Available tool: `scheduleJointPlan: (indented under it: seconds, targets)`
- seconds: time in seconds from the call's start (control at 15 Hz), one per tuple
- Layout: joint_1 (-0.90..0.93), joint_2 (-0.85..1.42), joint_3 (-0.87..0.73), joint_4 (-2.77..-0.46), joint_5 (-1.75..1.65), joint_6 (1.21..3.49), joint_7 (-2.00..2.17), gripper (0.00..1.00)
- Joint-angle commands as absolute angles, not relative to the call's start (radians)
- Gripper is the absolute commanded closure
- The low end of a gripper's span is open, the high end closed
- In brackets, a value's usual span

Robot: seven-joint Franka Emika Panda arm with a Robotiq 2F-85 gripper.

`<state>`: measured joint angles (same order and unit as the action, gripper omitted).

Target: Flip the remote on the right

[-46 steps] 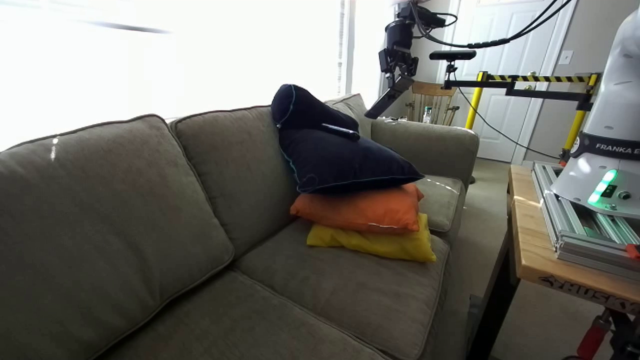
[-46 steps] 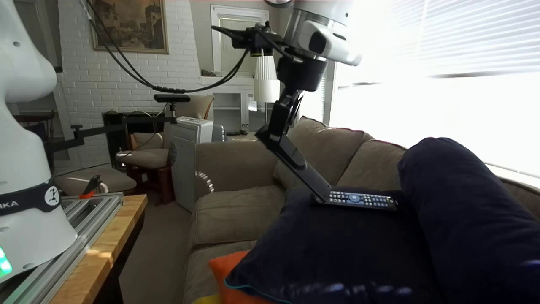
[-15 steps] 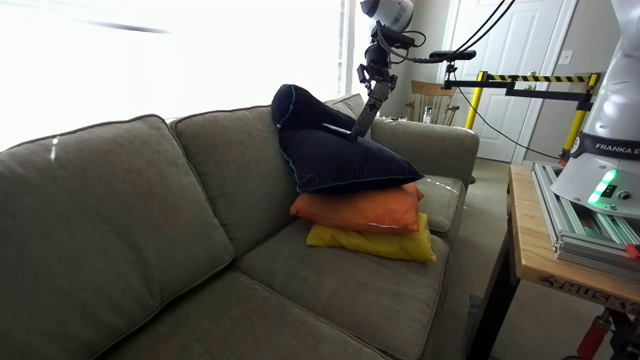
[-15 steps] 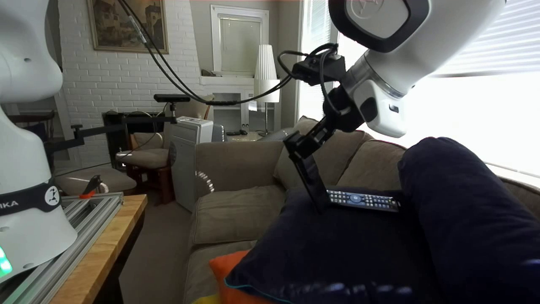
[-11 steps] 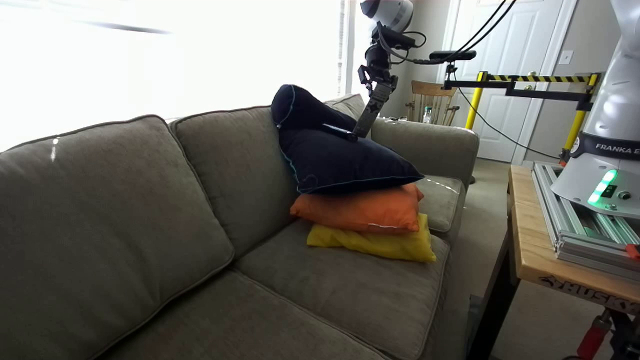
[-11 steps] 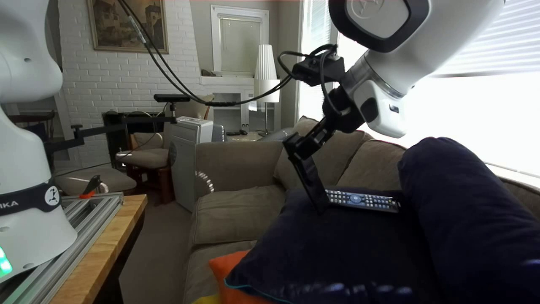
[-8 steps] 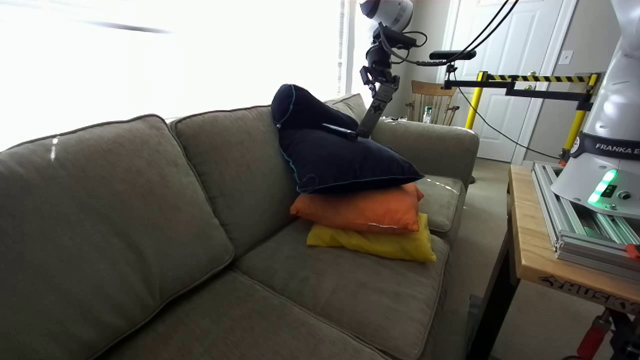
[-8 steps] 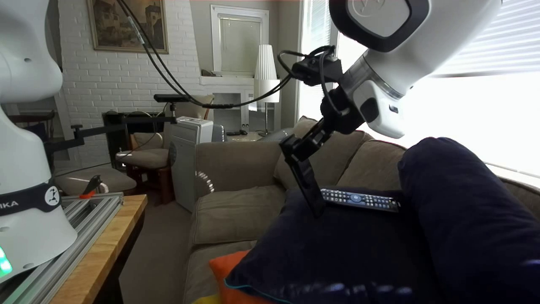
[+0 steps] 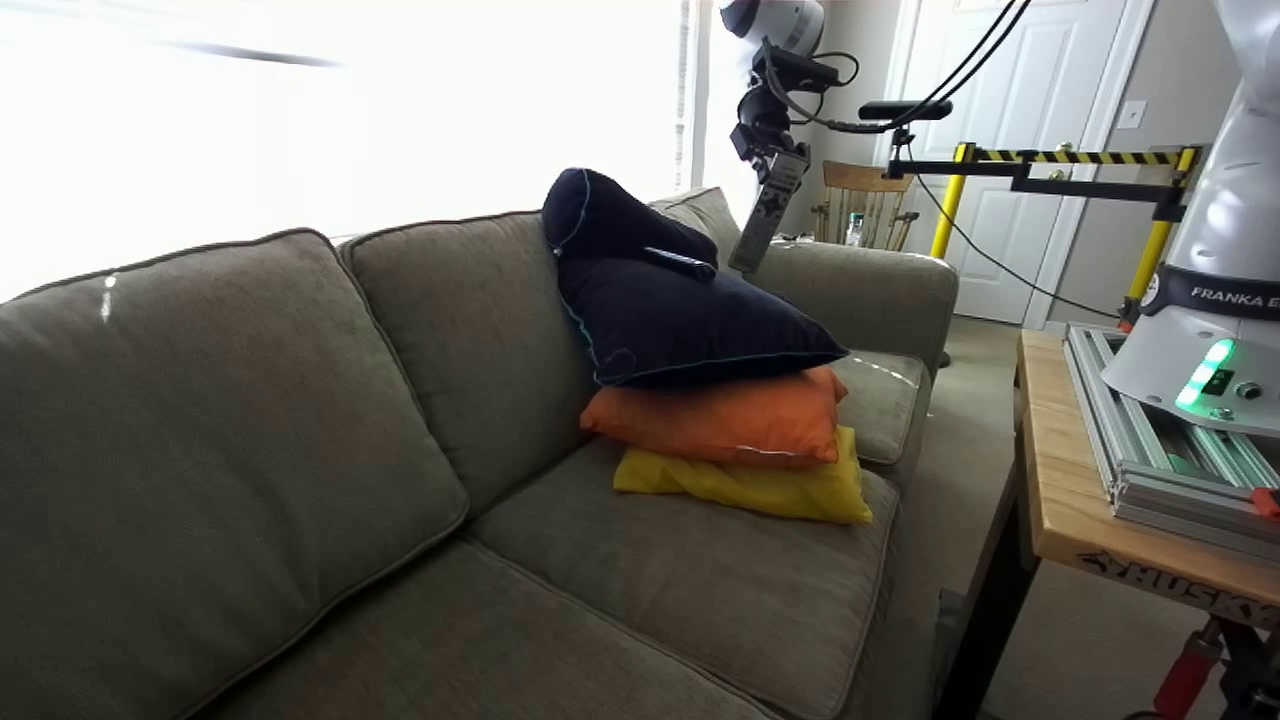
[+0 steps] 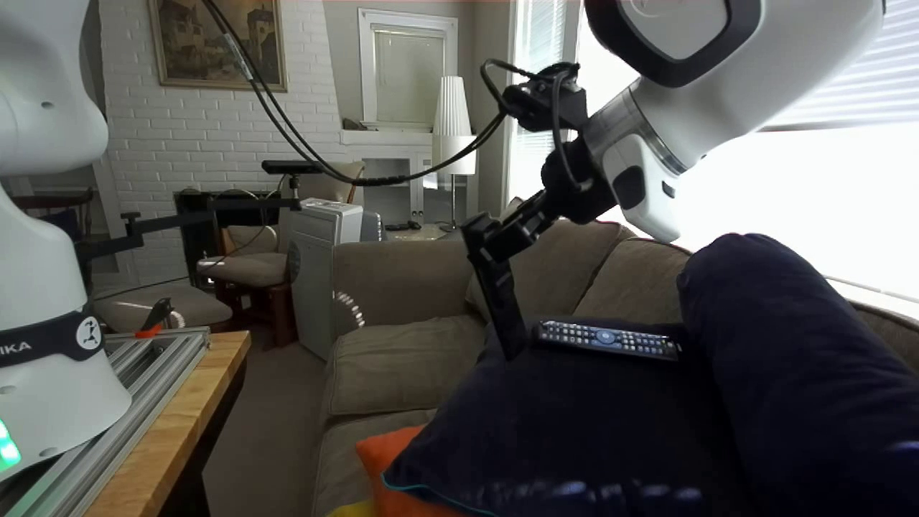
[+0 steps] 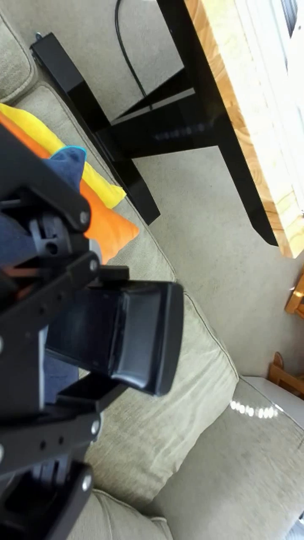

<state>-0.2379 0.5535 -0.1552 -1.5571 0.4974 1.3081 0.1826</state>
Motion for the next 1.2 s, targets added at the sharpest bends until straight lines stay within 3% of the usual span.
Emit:
scheduleJointPlan:
  seconds: [0.0,1.0,1.07,1.13]
  targets:
    - [-0.273,0.639,-0.144,-1.443,0.528,1.233,0.197,0.69]
    - [-0.326,0.888,-0.104,-1.117,0.588,1.118,0.284,0.69]
    - [-0.302,0.822,-0.118,-1.219,0.546,1.172,0.234,0.44]
    - [-0.308,0.837,-0.116,-1.199,0.551,1.163,0.242,0.44]
